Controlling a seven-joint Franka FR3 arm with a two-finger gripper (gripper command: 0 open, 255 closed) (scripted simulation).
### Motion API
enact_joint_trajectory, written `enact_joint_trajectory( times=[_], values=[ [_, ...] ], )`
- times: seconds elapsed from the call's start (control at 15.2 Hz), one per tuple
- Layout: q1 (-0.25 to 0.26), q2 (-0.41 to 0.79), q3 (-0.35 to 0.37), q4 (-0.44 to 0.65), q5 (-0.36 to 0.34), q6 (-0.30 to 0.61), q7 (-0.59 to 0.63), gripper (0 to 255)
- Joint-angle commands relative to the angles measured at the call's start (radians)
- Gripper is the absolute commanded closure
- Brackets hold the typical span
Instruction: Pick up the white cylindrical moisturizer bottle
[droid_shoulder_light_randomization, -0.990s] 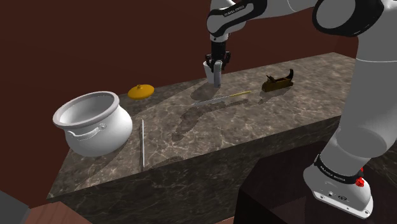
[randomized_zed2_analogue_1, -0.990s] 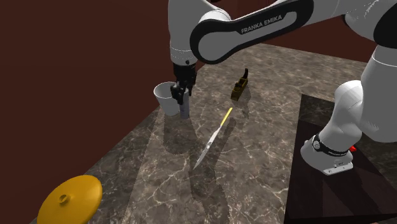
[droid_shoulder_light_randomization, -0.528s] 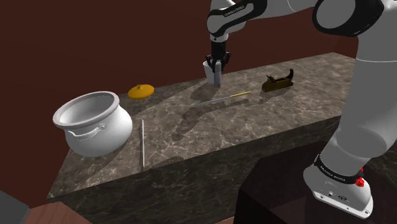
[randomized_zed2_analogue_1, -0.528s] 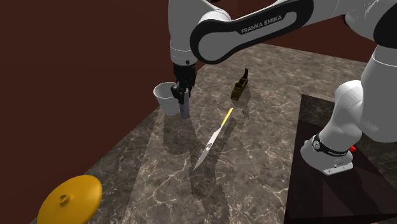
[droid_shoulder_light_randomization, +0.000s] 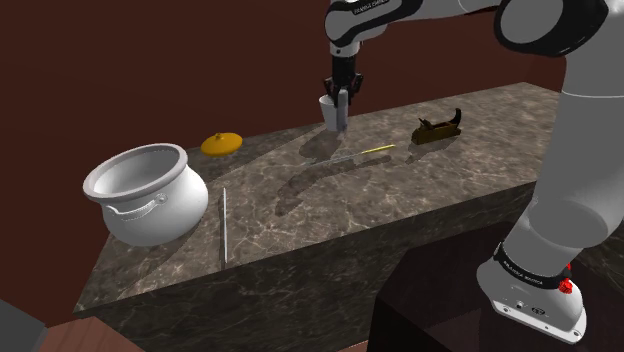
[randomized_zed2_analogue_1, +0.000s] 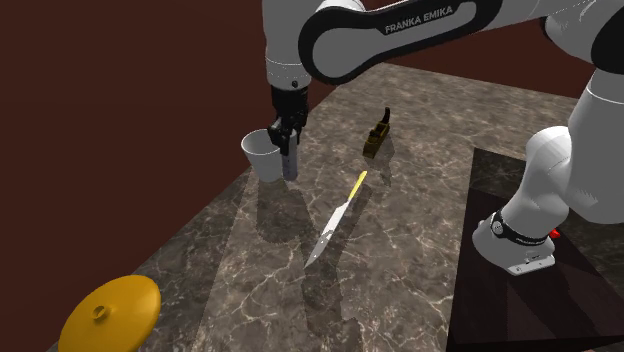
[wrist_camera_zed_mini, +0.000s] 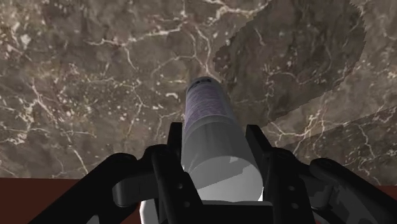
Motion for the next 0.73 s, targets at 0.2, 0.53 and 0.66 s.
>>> enact_joint_trajectory(
  times=[0.2,0.53,0.66],
  values=[
    [0.0,0.0,0.0,0.063,0.0,-0.063,0.0,255],
    [-0.001,0.002,0.0,0.134,0.0,-0.132,-0.001,255],
    [-0.001,0.002,0.0,0.136,0.0,-0.134,-0.001,255]
  ],
)
